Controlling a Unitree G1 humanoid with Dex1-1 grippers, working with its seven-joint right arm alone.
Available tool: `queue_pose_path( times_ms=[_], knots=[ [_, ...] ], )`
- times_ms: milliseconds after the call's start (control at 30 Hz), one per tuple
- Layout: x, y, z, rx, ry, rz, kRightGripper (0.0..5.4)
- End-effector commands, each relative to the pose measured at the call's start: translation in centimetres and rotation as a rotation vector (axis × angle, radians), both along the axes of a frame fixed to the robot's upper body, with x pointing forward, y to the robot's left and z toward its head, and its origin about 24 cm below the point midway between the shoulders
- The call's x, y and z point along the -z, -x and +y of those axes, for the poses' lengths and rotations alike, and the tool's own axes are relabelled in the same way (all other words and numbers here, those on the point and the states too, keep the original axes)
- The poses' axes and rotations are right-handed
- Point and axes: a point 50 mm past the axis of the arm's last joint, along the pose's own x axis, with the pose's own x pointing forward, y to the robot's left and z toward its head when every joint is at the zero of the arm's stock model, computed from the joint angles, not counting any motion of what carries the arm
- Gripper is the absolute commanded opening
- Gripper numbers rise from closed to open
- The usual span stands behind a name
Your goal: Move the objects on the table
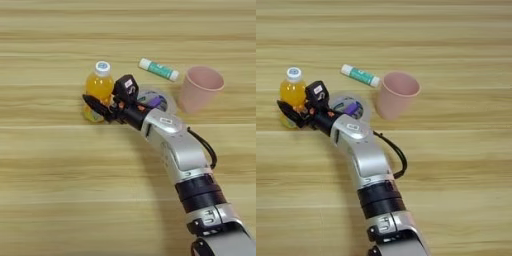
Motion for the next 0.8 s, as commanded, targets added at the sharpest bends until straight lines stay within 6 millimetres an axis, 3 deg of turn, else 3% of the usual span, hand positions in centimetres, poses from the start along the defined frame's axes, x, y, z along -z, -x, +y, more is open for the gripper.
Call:
queue_pose_path(
  times_ms=[33, 367, 800],
  knots=[
    [-5.0, -0.8, -0.5, 0.038, -0.037, -0.226, 3.42],
    [-7.1, 1.0, -3.0, 0.139, -0.051, -0.308, 3.42],
    [-7.6, 3.4, -9.3, 0.408, -0.003, -0.325, 3.41]
  ],
)
